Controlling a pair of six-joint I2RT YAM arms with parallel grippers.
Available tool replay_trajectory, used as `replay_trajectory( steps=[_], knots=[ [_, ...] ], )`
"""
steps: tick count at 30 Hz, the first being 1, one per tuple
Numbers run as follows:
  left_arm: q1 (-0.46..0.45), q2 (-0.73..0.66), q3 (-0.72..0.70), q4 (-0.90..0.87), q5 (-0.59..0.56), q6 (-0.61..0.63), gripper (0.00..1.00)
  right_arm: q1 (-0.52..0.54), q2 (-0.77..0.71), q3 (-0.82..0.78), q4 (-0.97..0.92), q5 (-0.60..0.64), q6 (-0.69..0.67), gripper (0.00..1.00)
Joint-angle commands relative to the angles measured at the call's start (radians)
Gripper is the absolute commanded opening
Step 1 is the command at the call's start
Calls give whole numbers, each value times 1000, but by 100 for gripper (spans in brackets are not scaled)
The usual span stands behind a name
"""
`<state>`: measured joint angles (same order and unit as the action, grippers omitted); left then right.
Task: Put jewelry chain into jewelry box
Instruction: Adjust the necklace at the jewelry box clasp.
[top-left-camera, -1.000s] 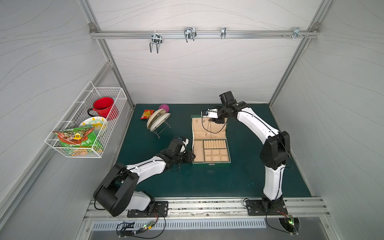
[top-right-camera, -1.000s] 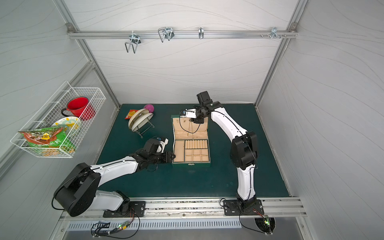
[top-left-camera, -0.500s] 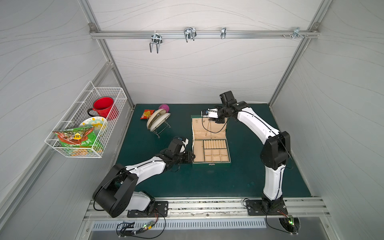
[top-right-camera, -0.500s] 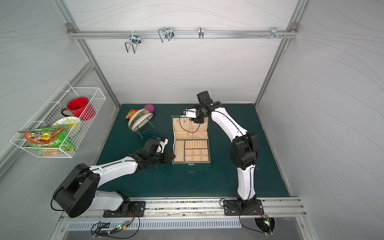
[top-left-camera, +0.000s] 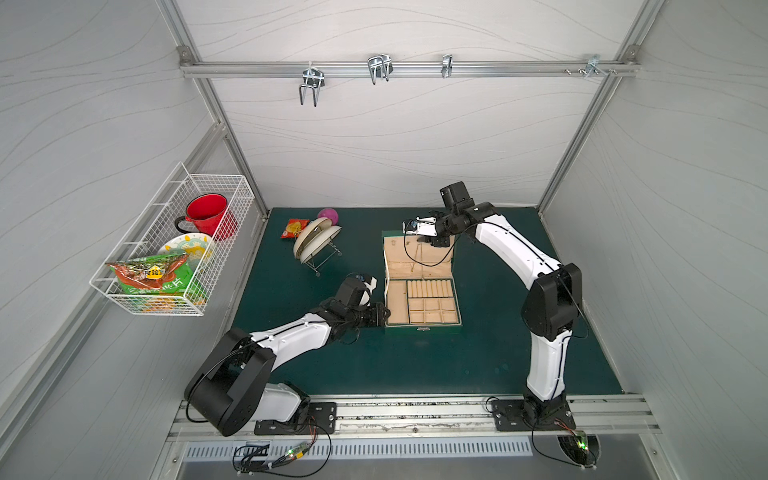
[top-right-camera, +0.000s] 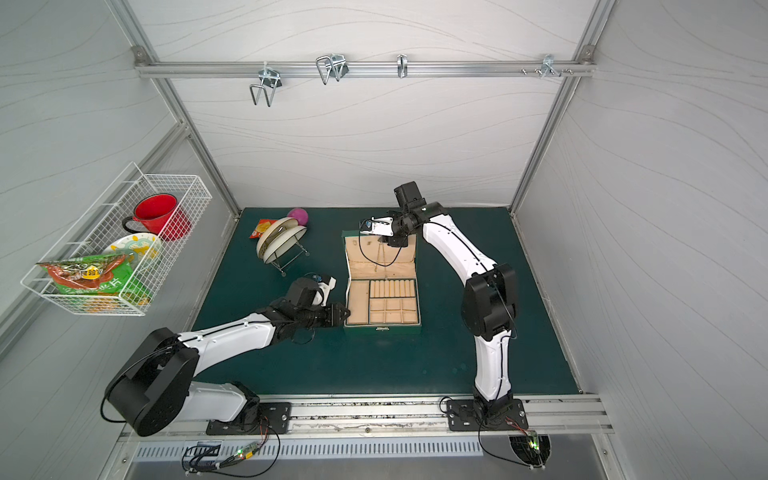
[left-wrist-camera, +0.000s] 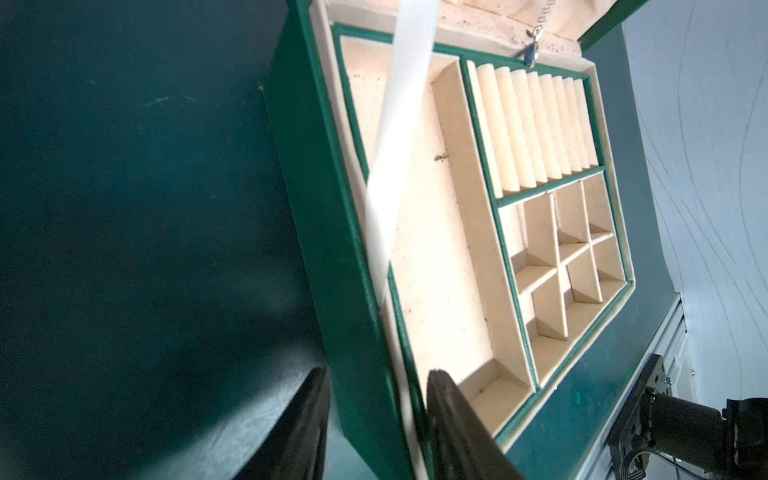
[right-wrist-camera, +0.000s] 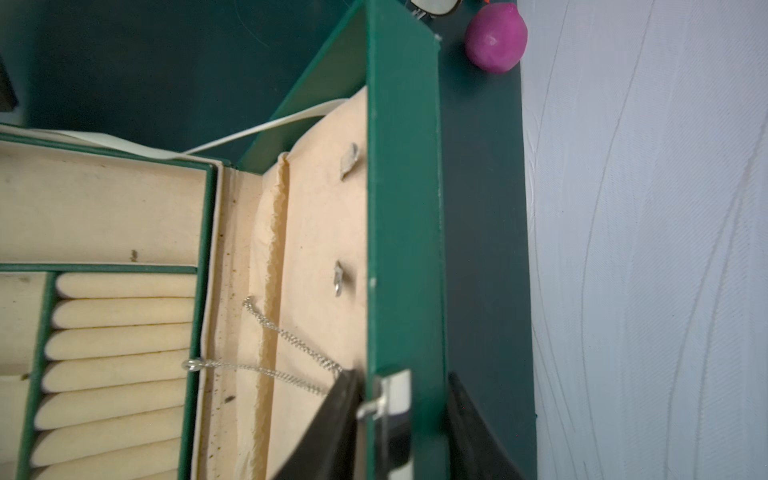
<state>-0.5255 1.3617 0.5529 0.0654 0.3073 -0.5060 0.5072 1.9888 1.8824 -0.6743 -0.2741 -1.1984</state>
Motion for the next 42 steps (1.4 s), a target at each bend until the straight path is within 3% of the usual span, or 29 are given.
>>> replay_trajectory(
  steps=[1,3,8,16,21,31,37,42],
  knots=[
    [3,-20,-1,-30,-8,26,43,8,-14,-21,36,5,18,65],
    [4,-26,0,-32,-10,29,44,8,-27,-22,53,8,46,86],
    [3,-44,1,-38,-15,32,45,8,-68,-32,88,4,101,98],
    [4,-126,-5,-54,-58,55,47,8,-206,-112,193,-27,232,99],
    [4,-226,-8,-62,-113,96,49,2,-324,-191,284,-51,404,99],
    [4,-317,84,-65,-152,172,50,-25,-586,-480,531,-9,1013,99],
    [3,-231,180,-18,-89,177,47,-36,-693,-645,554,59,1346,98],
    [-22,-104,287,-13,-68,212,45,-32,-725,-801,594,81,1543,89]
  ],
)
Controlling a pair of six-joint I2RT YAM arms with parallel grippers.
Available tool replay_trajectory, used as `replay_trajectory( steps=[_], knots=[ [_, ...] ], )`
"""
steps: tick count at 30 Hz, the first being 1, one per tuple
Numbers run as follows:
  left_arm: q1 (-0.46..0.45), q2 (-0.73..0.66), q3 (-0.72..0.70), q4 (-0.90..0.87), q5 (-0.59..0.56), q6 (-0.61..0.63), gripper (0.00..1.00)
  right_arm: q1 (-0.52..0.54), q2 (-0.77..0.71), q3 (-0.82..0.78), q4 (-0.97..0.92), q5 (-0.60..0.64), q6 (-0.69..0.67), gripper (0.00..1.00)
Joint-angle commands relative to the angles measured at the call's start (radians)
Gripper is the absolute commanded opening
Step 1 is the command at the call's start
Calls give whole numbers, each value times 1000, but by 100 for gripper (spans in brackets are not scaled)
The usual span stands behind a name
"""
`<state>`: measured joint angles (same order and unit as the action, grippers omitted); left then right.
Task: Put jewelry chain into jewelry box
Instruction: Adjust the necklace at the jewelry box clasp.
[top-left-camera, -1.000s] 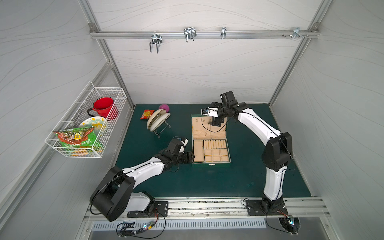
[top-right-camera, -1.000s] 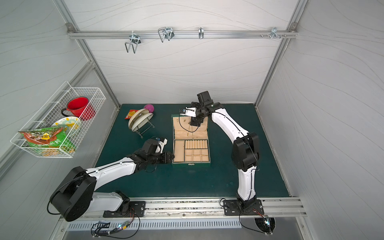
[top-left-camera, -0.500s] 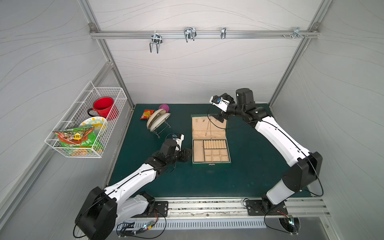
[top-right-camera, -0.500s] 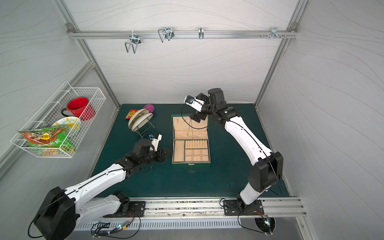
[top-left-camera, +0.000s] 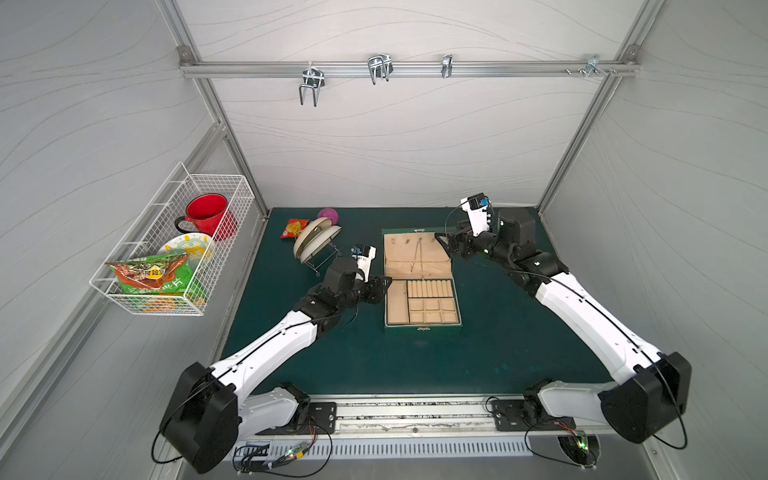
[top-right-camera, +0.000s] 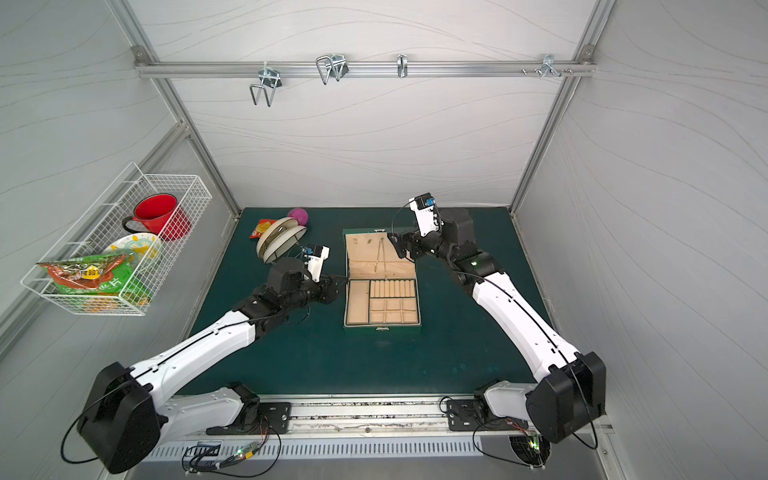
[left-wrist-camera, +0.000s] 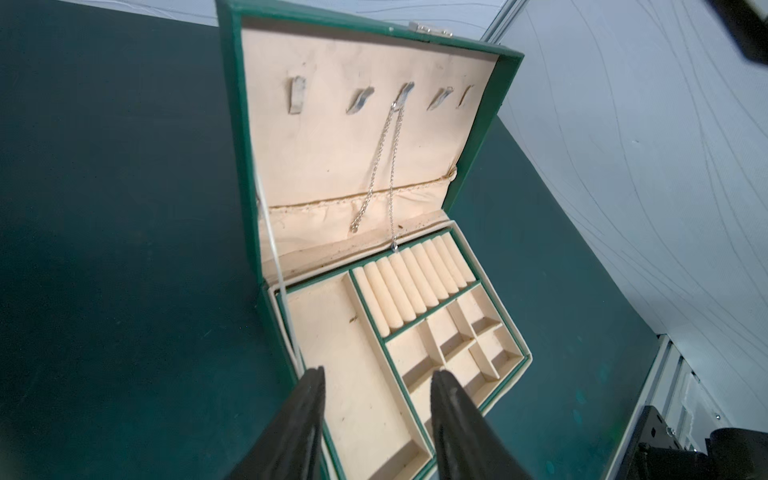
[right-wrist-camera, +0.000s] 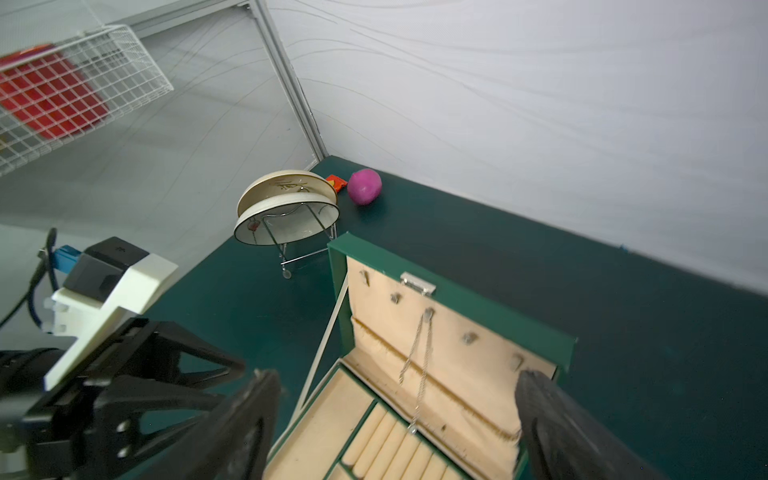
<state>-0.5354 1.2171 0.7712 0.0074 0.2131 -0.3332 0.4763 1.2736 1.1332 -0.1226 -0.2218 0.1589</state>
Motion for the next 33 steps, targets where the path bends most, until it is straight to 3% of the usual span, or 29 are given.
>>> replay_trajectory(
  steps=[1,4,20,33],
  knots=[
    [-20,78,98,49,26,46,44,4,0,-93,61,32,210,85],
    [-28,161,162,52,33,51,40,18,38,-156,85,35,240,75],
    [-43,450,413,-9,-20,112,30,99,312,-220,258,97,243,51],
    [-43,584,510,-8,-29,140,31,106,424,-185,310,105,252,42]
  ],
)
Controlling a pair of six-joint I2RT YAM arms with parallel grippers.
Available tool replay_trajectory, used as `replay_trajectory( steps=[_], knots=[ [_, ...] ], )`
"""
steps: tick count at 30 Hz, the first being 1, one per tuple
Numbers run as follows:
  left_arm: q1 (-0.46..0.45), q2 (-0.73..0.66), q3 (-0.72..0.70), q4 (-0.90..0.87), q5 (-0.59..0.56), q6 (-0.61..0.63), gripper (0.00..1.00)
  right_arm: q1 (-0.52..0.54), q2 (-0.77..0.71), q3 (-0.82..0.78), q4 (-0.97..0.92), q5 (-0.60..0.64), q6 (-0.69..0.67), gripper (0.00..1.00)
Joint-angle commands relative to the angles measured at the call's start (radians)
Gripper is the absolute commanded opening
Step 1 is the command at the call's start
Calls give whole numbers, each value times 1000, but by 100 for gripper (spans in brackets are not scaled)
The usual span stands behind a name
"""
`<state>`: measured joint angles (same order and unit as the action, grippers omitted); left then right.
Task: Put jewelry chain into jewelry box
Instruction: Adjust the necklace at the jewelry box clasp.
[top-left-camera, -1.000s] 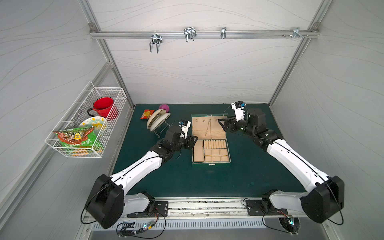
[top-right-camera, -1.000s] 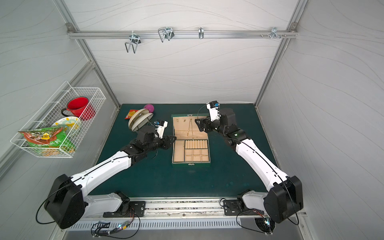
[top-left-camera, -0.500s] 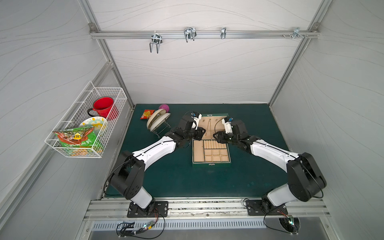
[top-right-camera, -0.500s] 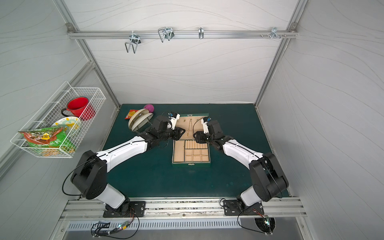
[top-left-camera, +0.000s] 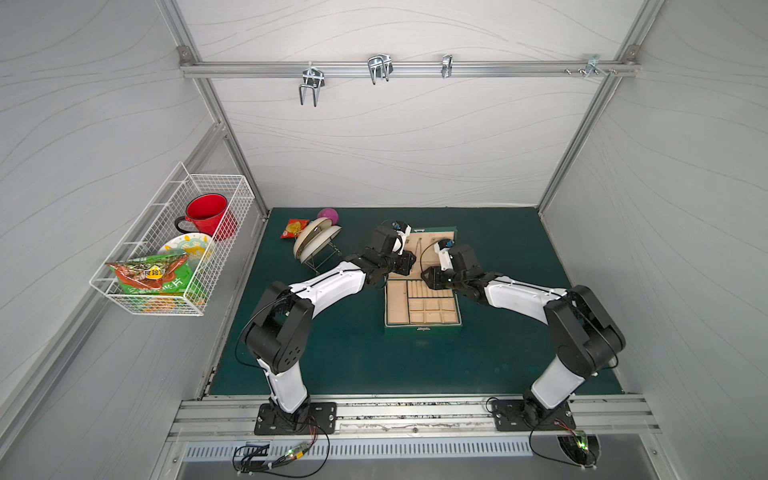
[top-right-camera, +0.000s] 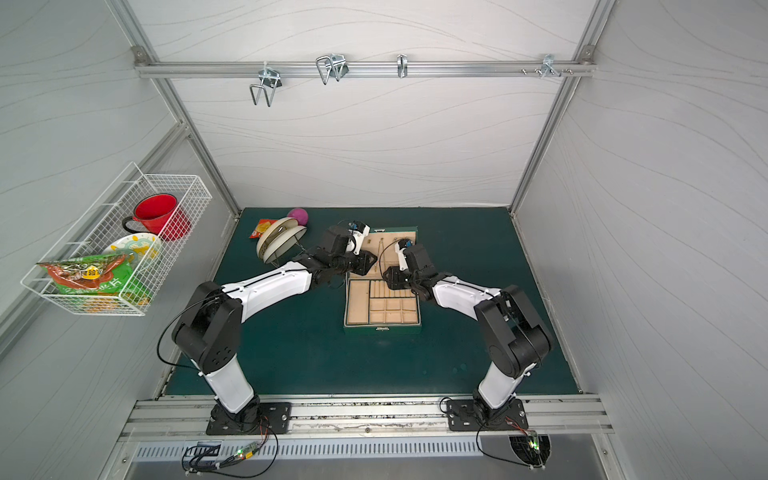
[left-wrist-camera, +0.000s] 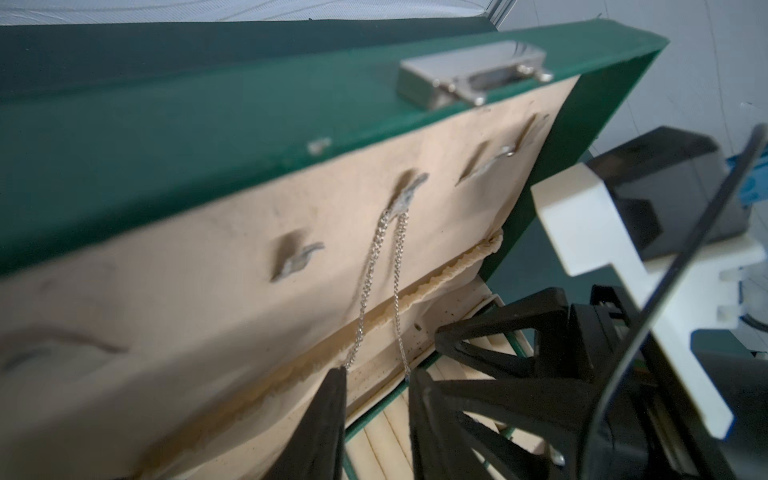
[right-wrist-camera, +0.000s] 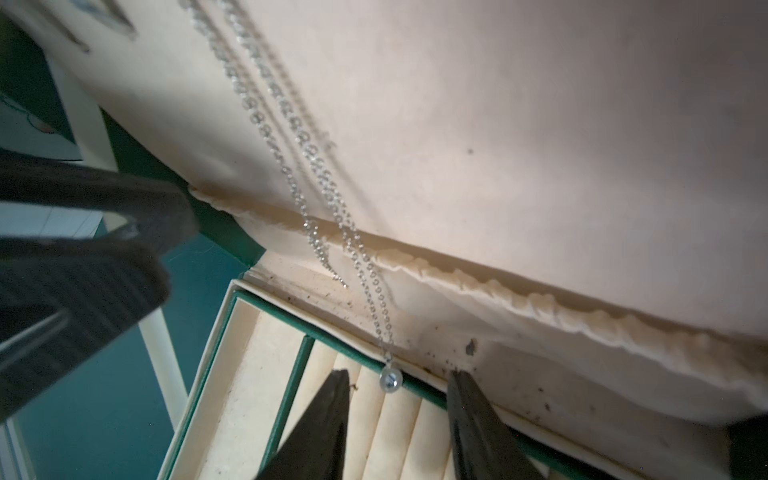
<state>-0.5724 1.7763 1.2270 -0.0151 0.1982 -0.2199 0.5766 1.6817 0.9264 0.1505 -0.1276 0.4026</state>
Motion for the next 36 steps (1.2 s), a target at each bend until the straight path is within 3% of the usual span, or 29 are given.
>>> replay_trajectory(
  steps=[1,9,14,19,24,36],
  knots=[
    [-5,41,68,6,-14,37,31,6,19,23,43,11,8,42],
    [-1,93,112,-64,-22,112,41,6,4,24,33,21,0,42],
    [3,79,101,-101,-27,198,42,5,-37,17,21,29,0,43],
    [12,81,141,-201,19,366,39,6,-72,8,15,29,8,43],
    [14,97,184,-303,-11,525,37,5,-97,-1,12,20,14,43],
    [1,85,75,-124,-206,744,35,5,-144,-22,10,7,14,43]
  ],
)
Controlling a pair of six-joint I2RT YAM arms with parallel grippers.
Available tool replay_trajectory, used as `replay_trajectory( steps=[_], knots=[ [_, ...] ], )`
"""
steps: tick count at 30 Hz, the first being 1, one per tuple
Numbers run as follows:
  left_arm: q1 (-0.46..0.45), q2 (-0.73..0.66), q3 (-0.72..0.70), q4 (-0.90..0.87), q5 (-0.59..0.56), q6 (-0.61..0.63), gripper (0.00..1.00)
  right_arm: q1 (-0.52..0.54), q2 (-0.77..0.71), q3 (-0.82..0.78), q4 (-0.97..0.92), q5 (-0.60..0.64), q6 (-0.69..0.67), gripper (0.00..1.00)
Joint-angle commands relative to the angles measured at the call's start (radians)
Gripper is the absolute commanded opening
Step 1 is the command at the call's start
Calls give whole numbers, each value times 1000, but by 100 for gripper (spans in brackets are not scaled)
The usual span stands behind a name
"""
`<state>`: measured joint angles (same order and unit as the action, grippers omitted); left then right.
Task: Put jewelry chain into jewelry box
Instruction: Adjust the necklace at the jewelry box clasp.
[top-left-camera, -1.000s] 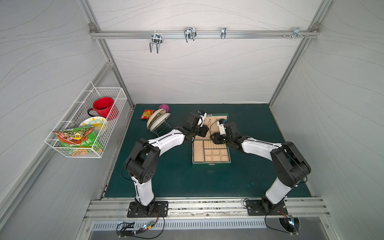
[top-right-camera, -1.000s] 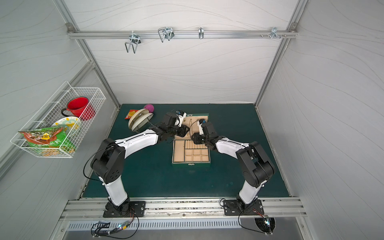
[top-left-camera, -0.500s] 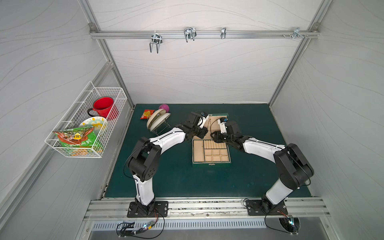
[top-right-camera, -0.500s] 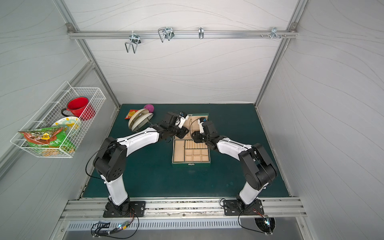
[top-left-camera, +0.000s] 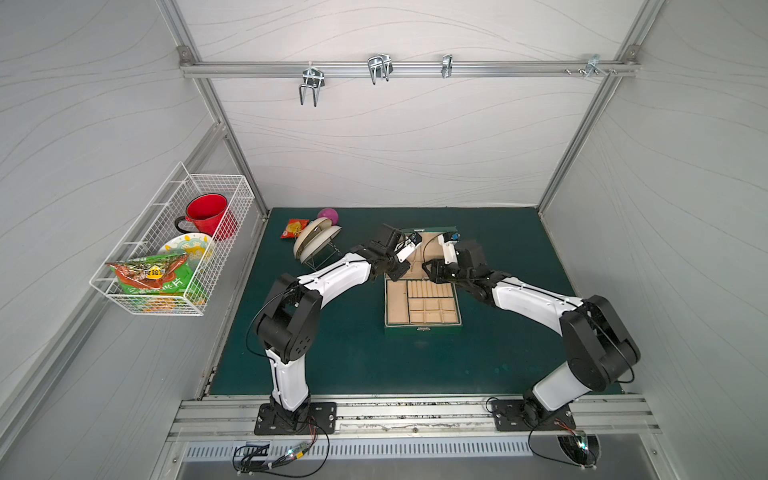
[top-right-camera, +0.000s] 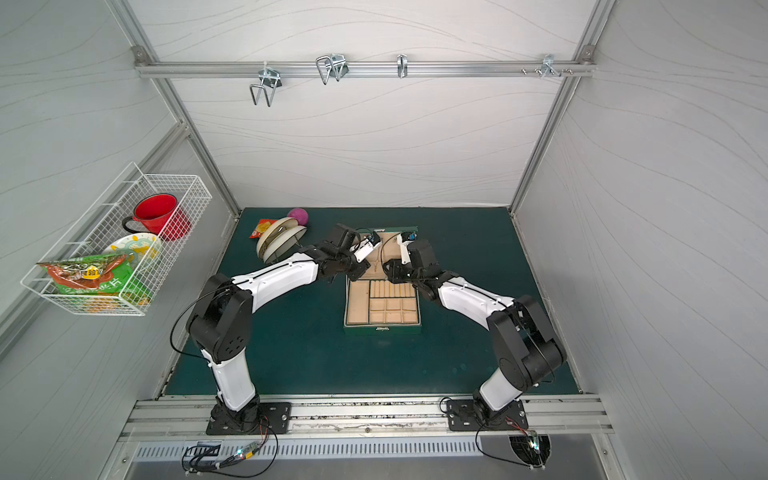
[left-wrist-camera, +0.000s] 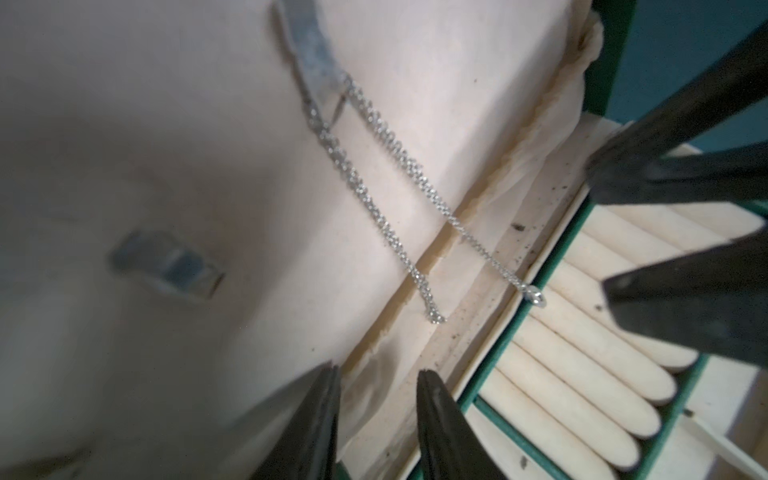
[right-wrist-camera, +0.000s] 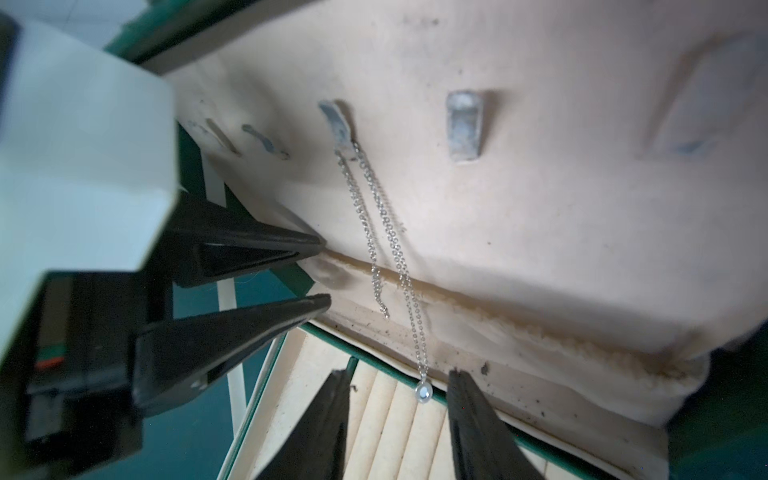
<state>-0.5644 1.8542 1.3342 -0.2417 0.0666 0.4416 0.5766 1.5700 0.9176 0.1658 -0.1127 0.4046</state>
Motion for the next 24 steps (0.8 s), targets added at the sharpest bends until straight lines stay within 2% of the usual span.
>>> replay_trajectory(
  steps=[1,5,9,14,16,20,24],
  knots=[
    [-9,2,-50,131,-79,94,36,6,-33,-14,-5,-6,12,43],
    [-11,11,-60,161,-97,126,36,6,-35,-14,-8,-13,13,43],
    [-22,18,-66,152,-104,146,31,4,-40,-19,-7,-8,11,43],
    [-31,5,-82,163,-108,162,11,3,-43,-20,-5,-10,14,43],
    [-32,0,-92,166,-109,167,0,4,-47,-21,-7,-8,20,42],
    [-32,-7,-111,167,-104,170,0,1,-52,-26,-4,-9,64,43],
    [-32,-30,-140,188,-62,158,0,-1,-53,-45,28,-36,165,42]
  ],
)
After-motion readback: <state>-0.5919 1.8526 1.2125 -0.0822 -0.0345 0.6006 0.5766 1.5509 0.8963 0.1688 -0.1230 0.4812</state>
